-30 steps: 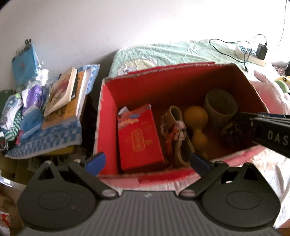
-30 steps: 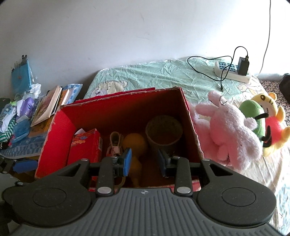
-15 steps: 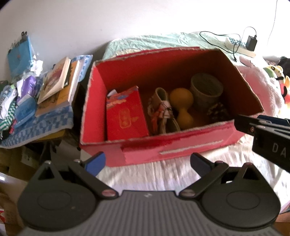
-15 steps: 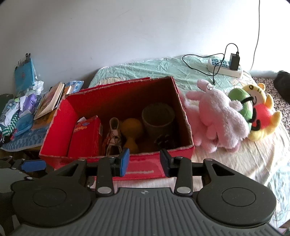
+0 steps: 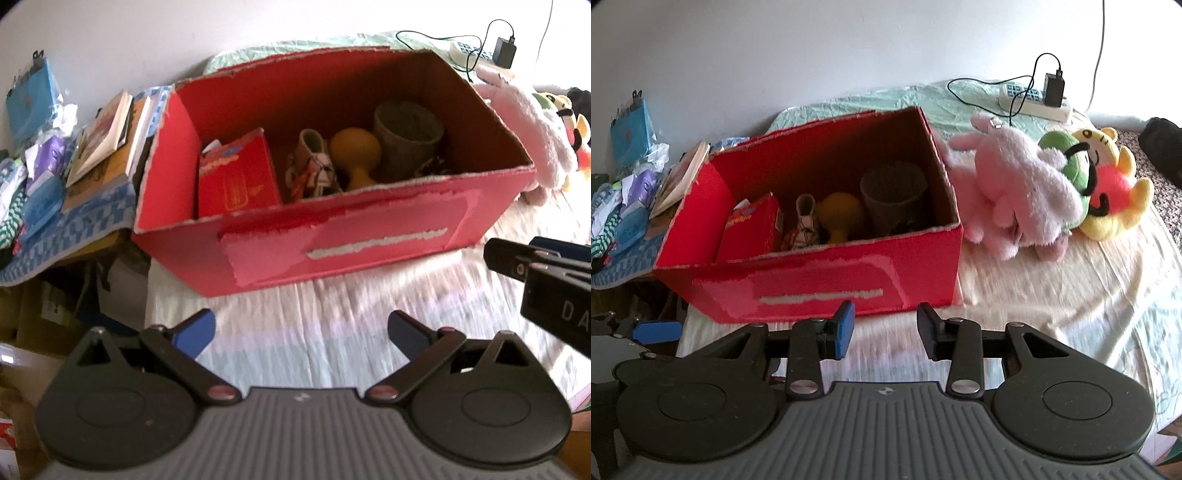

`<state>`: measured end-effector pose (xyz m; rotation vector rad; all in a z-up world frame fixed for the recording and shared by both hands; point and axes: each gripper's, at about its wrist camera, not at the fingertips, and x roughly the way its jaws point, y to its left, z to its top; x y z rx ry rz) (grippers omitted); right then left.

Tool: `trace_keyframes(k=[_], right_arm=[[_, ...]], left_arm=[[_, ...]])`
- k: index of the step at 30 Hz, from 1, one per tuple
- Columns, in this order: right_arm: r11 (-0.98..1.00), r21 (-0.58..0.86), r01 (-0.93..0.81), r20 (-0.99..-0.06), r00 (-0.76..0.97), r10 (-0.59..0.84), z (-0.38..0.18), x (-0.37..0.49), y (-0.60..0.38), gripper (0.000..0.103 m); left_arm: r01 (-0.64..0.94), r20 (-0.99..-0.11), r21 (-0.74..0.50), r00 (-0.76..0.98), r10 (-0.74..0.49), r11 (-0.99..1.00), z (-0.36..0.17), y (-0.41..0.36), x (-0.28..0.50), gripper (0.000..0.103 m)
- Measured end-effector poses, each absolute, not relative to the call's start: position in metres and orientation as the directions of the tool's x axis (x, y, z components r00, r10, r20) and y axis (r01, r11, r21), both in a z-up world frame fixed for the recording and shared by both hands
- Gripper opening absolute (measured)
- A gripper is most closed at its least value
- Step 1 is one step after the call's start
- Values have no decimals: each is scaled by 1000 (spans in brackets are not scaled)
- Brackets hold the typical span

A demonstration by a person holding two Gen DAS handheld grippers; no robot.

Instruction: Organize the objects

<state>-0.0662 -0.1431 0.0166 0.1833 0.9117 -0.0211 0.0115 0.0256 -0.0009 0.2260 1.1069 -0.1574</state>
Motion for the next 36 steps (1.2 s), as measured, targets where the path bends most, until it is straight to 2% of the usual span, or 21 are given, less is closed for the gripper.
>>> trace_keyframes(k=[13,26,36], right_arm=[[983,158,96,-777,626,63,28,-75,-147,40],[980,175,92,-707,705,60,62,-53,-153,41],[983,157,91,-674,738,39,71,-27,-152,41]], left_arm=[[209,-869,117,494,-2,971,21,27,10,100],[186,-786,164,618,14,969,65,22,42,100],[207,-779,137,627,-23,969,67,18,65,100]])
